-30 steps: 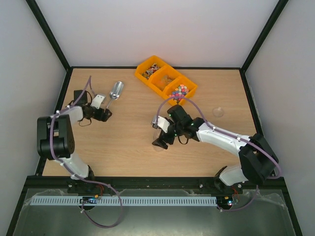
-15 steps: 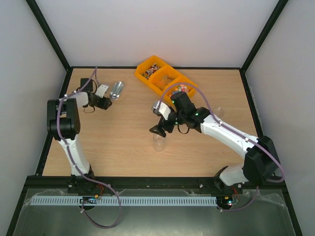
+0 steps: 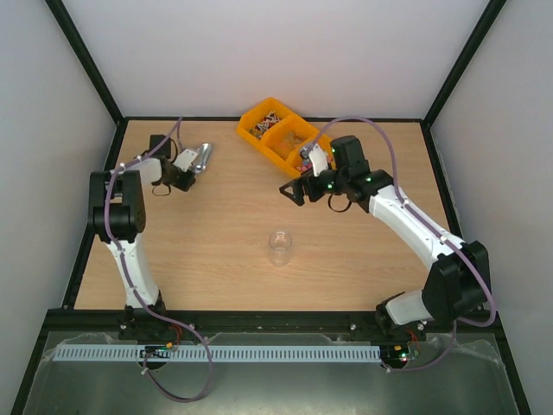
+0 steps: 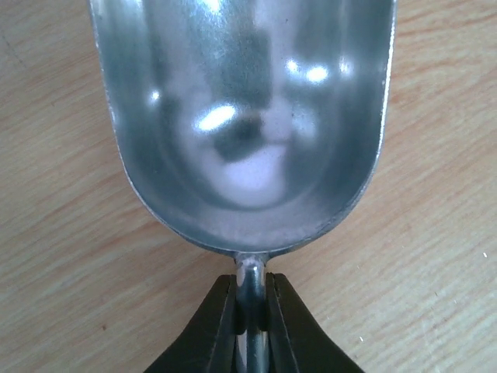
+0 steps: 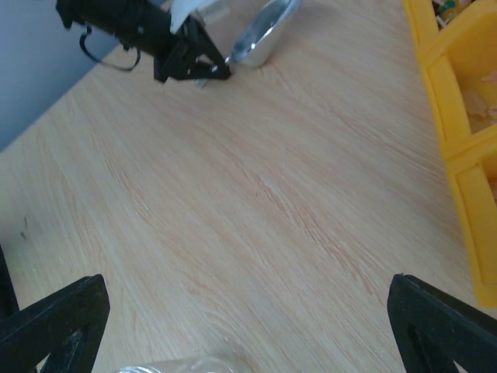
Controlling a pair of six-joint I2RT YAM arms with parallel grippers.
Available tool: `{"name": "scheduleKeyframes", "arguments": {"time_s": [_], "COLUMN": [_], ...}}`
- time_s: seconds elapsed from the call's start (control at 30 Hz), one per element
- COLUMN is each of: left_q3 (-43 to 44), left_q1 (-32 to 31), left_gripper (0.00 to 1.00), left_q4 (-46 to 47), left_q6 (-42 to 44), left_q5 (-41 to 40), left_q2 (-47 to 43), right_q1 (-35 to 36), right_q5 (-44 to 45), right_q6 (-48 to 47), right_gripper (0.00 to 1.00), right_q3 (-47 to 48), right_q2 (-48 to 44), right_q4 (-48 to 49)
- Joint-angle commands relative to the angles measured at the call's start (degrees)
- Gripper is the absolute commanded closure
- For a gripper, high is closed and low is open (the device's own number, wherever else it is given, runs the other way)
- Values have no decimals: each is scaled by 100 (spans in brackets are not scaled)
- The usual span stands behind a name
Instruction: Pack the candies
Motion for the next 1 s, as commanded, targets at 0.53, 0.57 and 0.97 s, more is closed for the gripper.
{"name": "scheduleKeyframes", "arguments": {"time_s": [0.53,0.57,0.97], "left_q3": [-1334,-1319,-1189], "left_q1": [-1092,-1266,-3033], "left_gripper": [98,98,98], "left_q4": [-1854,-1890,-2037], "left_q6": [1396,1374,1297], "left_q5": [84,-12,-1279], "left_q2": [-3939,-4058,-4340], "right_q1": [-358,-352,-44], "right_q5": [-1470,-1584,-2064], "right_q6": [1261,1335,1380], "right_gripper": [12,13,20], "right_q3": [1436,1450,1568], "right_q2": [753,745,1004], "right_q4": [-889,-851,-1240]}}
